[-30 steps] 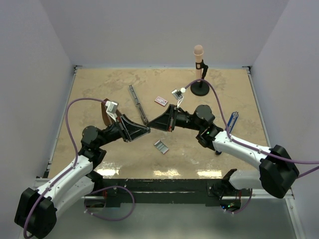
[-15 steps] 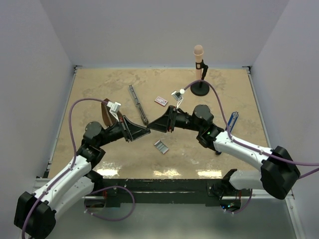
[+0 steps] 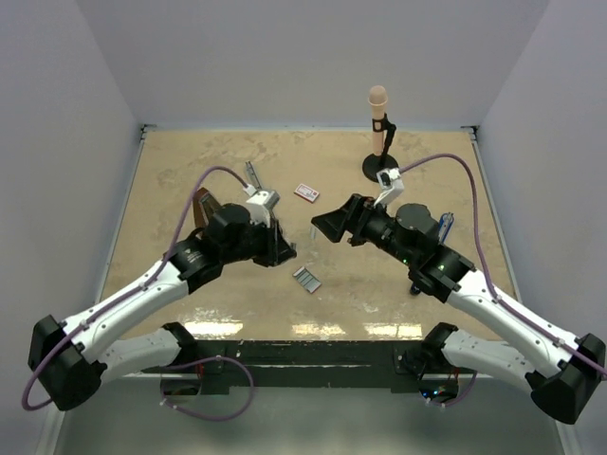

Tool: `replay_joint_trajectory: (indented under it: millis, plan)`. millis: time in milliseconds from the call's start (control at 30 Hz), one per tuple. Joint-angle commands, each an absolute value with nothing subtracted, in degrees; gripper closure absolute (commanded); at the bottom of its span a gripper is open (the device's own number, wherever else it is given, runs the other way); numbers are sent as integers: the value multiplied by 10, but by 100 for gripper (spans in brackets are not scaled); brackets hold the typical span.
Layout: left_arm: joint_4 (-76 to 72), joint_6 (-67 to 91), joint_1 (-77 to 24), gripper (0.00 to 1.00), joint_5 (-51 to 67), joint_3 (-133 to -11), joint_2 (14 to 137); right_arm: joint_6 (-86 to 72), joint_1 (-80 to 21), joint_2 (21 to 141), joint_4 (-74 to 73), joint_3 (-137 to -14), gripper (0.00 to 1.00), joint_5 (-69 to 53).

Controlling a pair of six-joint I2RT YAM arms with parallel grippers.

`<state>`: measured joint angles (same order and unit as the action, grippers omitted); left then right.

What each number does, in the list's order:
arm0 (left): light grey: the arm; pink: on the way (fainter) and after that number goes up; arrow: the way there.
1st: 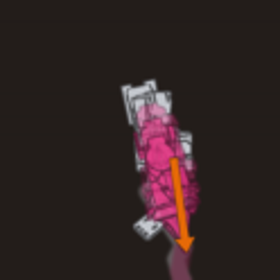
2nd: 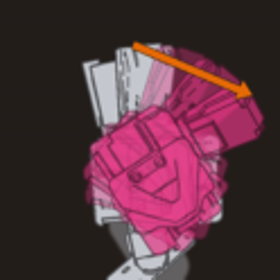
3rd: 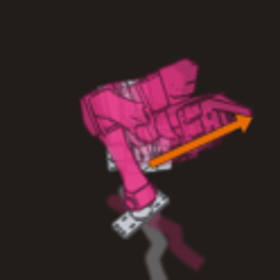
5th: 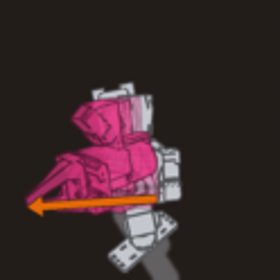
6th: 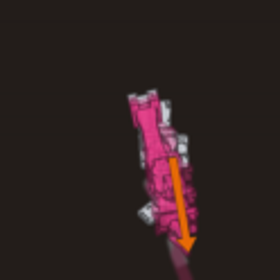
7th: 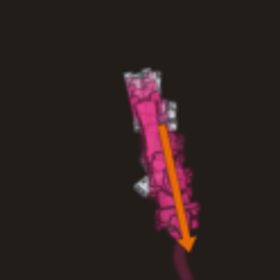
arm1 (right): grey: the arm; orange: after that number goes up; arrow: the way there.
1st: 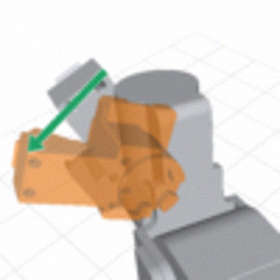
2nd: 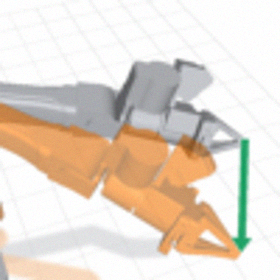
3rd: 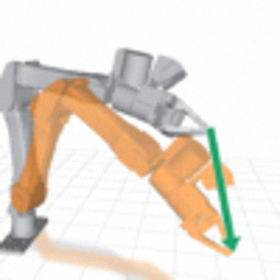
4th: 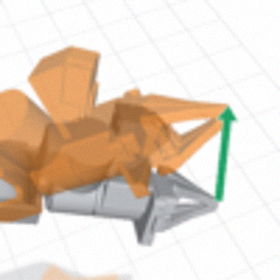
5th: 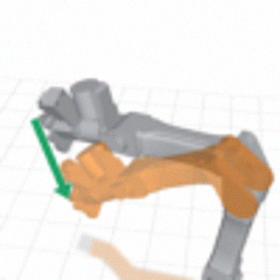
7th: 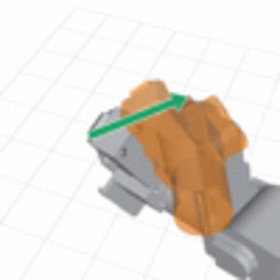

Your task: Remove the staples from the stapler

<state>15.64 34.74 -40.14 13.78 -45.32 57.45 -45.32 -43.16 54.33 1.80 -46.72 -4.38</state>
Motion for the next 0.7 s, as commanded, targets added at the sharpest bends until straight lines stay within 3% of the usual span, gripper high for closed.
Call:
replay_joint_trajectory:
  millis: [0, 133, 300, 667]
  plan:
    - [257, 285, -474, 92, 1, -521, 655, -409, -432, 503, -99, -471, 9, 86]
    - [263, 267, -522, 96, -46, -562, 726, -409, -432, 436, -131, -439, 1, 126]
    - [279, 244, -553, 96, -89, -591, 804, -413, -431, 377, -191, -418, 1, 164]
    - [272, 185, -563, 93, -69, -625, 911, -419, -431, 303, -245, -436, 1, 240]
